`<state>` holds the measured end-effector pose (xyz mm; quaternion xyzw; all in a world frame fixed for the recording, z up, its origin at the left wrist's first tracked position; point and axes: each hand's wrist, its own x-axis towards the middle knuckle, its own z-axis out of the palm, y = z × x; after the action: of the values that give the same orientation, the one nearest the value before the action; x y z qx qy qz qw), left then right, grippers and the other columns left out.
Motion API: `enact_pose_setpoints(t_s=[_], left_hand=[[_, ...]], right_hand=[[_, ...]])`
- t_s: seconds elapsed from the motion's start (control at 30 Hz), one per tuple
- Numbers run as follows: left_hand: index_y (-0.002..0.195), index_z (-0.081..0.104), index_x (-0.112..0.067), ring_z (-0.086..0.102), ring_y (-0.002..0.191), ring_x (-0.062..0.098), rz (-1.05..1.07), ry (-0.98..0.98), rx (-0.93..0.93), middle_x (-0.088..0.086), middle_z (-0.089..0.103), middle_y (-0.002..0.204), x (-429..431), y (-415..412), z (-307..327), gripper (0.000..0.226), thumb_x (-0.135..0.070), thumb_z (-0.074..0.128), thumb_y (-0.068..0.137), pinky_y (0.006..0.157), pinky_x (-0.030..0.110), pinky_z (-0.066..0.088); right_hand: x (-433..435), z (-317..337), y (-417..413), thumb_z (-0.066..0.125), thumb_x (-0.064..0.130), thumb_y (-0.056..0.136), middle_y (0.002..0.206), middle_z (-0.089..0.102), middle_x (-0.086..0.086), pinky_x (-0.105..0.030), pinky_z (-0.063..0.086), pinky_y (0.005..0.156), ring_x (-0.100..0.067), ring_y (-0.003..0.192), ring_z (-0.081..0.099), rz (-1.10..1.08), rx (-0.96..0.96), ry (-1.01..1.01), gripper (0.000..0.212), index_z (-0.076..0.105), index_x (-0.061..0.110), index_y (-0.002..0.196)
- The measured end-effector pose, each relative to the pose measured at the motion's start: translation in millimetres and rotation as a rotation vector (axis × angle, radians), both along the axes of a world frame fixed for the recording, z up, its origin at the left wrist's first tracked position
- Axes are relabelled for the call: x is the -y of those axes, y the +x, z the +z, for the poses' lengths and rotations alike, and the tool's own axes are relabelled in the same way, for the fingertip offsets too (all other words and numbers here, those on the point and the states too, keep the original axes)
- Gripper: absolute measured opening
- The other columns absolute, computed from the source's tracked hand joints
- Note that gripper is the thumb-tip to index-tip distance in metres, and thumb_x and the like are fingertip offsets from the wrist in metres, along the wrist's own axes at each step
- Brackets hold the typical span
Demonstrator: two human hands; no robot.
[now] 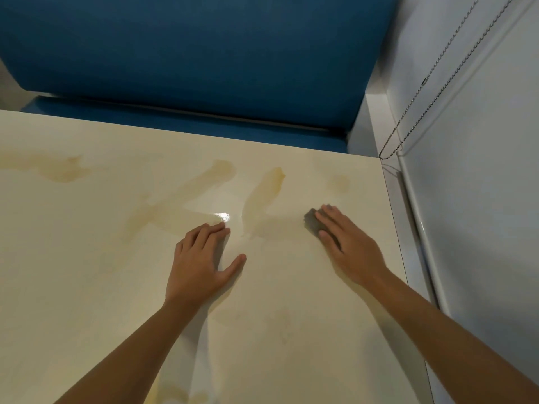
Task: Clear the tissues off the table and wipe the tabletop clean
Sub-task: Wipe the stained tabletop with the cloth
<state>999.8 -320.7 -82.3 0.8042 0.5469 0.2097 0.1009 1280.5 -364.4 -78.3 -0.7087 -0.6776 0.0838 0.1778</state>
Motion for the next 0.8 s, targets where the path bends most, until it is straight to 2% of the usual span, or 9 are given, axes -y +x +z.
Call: enact_pose_setpoints(t_s=[0.1, 0.2, 0.3, 0.43, 0.57, 0.67, 0.73, 0.8], left_hand=[[0.116, 0.060, -0.020, 0.039, 0.122, 0.013, -0.003, -0.001, -0.001, -0.011, 0.055, 0.125, 0, 0, -1, 0.058, -0.060, 0.047, 0.076, 0.096, 0.026, 0.027], [0.116, 0.060, -0.020, 0.040, 0.122, 0.013, 0.002, 0.000, 0.000, -0.011, 0.055, 0.125, 0, 0, -1, 0.058, -0.060, 0.047, 0.076, 0.097, 0.029, 0.029], [0.117, 0.060, -0.020, 0.039, 0.122, 0.013, 0.009, -0.004, -0.006, -0.012, 0.055, 0.126, 0, 0, -1, 0.059, -0.060, 0.046, 0.076, 0.097, 0.030, 0.031], [0.117, 0.060, -0.020, 0.040, 0.123, 0.013, 0.001, -0.008, -0.011, -0.012, 0.054, 0.126, -1, -1, -1, 0.060, -0.061, 0.046, 0.076, 0.097, 0.031, 0.031], [0.116, 0.061, -0.020, 0.040, 0.122, 0.013, 0.000, -0.008, 0.000, -0.011, 0.055, 0.126, -2, -1, -1, 0.059, -0.061, 0.046, 0.076, 0.096, 0.029, 0.030], [0.116, 0.061, -0.020, 0.040, 0.122, 0.013, -0.002, -0.012, -0.004, -0.011, 0.055, 0.125, -2, 0, -1, 0.059, -0.061, 0.046, 0.076, 0.096, 0.027, 0.028], [0.116, 0.061, -0.021, 0.041, 0.122, 0.013, -0.001, -0.011, -0.006, -0.012, 0.055, 0.125, -2, -1, -1, 0.059, -0.061, 0.045, 0.077, 0.096, 0.027, 0.028], [0.117, 0.061, -0.021, 0.040, 0.122, 0.013, 0.001, -0.011, -0.005, -0.012, 0.055, 0.125, -1, -1, -1, 0.059, -0.061, 0.045, 0.077, 0.096, 0.028, 0.029]], right_hand=[[-8, -2, 36, 0.032, 0.036, 0.100, 0.151, 0.026, 0.016, -0.021, 0.024, 0.104, 0.000, 0.139, 0.019, -0.197, -0.077, -0.017, 0.042, 0.034, 0.031, 0.142], [-34, -4, 54, 0.029, 0.029, 0.100, 0.152, 0.026, 0.004, -0.034, 0.024, 0.110, -0.012, 0.141, 0.019, -0.377, -0.066, -0.033, 0.044, 0.031, 0.022, 0.144], [-66, -3, 45, 0.028, 0.023, 0.101, 0.153, 0.024, -0.006, -0.038, 0.021, 0.112, -0.022, 0.142, 0.018, -0.473, -0.067, -0.045, 0.044, 0.030, 0.012, 0.144], [-84, -2, 6, 0.026, 0.026, 0.101, 0.154, 0.022, -0.005, -0.033, 0.018, 0.113, -0.020, 0.142, 0.016, -0.328, -0.030, -0.041, 0.045, 0.027, 0.015, 0.145], [-59, -3, -22, 0.030, 0.033, 0.100, 0.153, 0.023, 0.011, -0.022, 0.023, 0.108, -0.004, 0.141, 0.015, -0.073, -0.027, -0.016, 0.044, 0.030, 0.028, 0.144], [-36, -1, -5, 0.034, 0.037, 0.099, 0.149, 0.027, 0.019, -0.015, 0.021, 0.105, 0.007, 0.137, 0.016, 0.054, -0.015, 0.015, 0.042, 0.035, 0.034, 0.141], [-31, -2, 19, 0.033, 0.039, 0.098, 0.148, 0.028, 0.020, -0.016, 0.018, 0.107, 0.006, 0.137, 0.018, 0.003, -0.034, 0.020, 0.043, 0.035, 0.035, 0.141], [-34, -3, 44, 0.034, 0.037, 0.099, 0.151, 0.027, 0.016, -0.023, 0.022, 0.107, 0.000, 0.139, 0.019, -0.159, -0.066, -0.004, 0.043, 0.034, 0.033, 0.142]])
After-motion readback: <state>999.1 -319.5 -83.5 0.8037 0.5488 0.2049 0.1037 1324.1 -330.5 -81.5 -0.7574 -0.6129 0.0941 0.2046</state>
